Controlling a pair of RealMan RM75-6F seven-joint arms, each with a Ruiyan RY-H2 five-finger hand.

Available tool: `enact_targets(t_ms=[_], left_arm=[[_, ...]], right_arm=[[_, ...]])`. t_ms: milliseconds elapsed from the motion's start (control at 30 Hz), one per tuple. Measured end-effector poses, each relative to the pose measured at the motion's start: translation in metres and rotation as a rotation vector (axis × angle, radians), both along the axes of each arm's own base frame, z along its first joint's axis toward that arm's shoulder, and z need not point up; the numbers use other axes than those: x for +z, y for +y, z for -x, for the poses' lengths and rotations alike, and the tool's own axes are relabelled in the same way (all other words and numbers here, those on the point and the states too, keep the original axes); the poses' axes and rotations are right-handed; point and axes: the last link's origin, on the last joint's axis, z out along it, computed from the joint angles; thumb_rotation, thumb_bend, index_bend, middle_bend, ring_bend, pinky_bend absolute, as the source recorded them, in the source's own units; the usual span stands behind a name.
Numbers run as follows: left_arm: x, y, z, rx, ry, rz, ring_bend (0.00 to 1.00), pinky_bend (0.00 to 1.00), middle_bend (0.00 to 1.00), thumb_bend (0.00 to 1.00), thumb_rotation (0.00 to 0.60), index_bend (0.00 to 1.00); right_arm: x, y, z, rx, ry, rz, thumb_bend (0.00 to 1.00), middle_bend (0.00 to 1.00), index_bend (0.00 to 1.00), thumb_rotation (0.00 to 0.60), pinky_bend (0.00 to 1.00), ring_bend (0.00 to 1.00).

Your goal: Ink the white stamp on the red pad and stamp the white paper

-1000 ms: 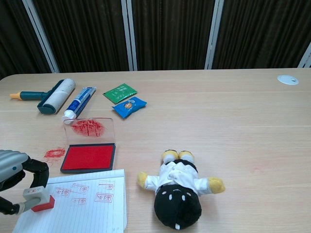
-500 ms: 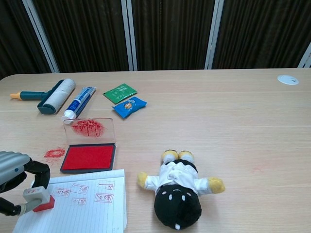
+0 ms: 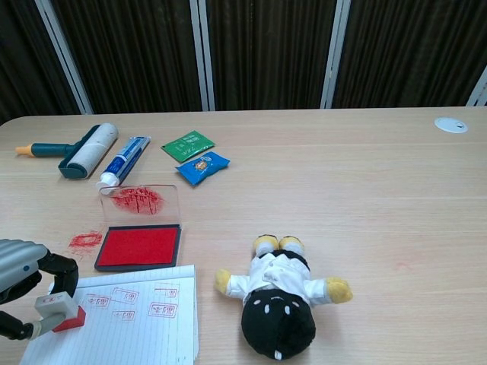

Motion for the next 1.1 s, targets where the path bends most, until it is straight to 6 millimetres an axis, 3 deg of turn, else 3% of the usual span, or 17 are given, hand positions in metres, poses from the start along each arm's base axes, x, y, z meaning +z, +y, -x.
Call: enact_targets(t_ms=[333, 867, 1100], left_arm=[[0.003, 0.0, -0.003, -0.003, -0.023, -0.011, 0.85, 0.85, 0.57, 0.37, 0.6, 0.58], [0.04, -0.002, -0.028, -0.033, -0.143, -0.059, 0.85, 0.85, 0.57, 0.37, 0.6, 0.58], [0.033, 0.001, -0.048, -0.117, -0.118, -0.01, 0.85, 0.85, 0.57, 0.37, 0.6, 0.58]], right_arm=[[0.0, 0.0, 0.001, -0.001, -0.001, 0.0, 0.0, 0.0, 0.0, 0.6, 0.0, 0.0], [0.002, 0.001, 0.0, 0.003, -0.006, 0.007, 0.0, 0.0, 0.0, 0.6, 0.0, 0.0], [0.004, 0.001, 0.0, 0.001, -0.008, 0.011, 0.0, 0.0, 0.0, 0.6, 0.0, 0.0]])
